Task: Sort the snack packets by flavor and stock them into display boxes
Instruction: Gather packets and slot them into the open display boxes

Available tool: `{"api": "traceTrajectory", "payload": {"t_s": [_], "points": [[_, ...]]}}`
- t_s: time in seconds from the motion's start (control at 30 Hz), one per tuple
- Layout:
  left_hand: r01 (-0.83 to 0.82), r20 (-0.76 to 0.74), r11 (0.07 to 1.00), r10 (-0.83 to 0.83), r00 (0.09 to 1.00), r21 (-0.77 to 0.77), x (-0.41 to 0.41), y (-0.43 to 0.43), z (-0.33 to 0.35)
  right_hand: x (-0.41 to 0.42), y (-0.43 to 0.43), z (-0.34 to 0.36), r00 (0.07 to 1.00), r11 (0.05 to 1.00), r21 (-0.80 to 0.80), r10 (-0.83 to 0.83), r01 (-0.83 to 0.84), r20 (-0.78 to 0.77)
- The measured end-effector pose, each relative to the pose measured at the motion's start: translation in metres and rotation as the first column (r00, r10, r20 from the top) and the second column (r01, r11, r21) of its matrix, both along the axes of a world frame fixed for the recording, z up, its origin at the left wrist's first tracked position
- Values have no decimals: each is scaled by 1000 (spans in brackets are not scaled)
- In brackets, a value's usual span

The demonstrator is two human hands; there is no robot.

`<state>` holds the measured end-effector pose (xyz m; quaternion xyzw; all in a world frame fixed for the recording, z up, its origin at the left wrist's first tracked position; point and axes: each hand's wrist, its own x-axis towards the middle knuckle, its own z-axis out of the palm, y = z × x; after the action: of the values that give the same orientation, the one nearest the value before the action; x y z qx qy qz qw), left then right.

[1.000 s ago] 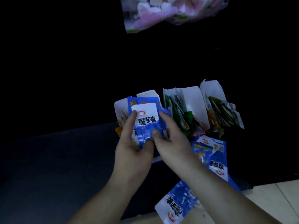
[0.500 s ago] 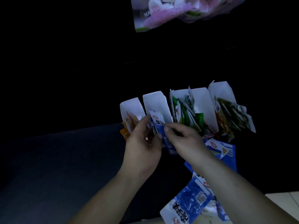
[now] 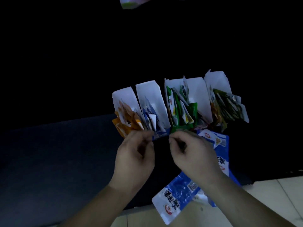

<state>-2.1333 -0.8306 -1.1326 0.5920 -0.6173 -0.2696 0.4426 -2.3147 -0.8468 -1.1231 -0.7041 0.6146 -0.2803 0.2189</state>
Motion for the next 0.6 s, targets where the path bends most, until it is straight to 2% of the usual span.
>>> {"api": "traceTrajectory", "payload": {"t_s": [0.07,0.1,0.13,0.2,0.27,0.3,0.37,0.43,0.5,0.6], "points": [[86,0,968,-89,996,234,-11,12,-13,-10,8,-8,1000,995,98,-19,18,10],[138,61,933,-168,984,332,-17,17,-18,-19,11,-13,999,988,151,-32,32,-2],[188,125,891,-260,957,413,-24,22,-23,-28,14,-17,998,977,208,-42,50,-42],[243,202,799,-410,889,551,-35,33,-28,-49,20,-24,974,962,257,-39,97,-225],[231,287,769,-473,833,596,-44,43,-34,-68,25,-33,895,957,251,-18,144,-445],[212,342,774,-484,806,596,-46,46,-38,-75,27,-37,864,938,298,-2,176,-504],[165,387,774,-475,790,611,-50,49,-43,-83,30,-45,868,875,435,37,211,-496],[185,259,727,-452,854,661,-48,47,-46,-85,34,-52,908,844,502,46,188,-417],[264,62,688,-410,910,676,-43,46,-45,-86,34,-53,934,859,478,2,181,-357],[270,-184,687,-197,963,674,-40,42,-33,-91,29,-55,956,889,420,-63,184,-287]]}}
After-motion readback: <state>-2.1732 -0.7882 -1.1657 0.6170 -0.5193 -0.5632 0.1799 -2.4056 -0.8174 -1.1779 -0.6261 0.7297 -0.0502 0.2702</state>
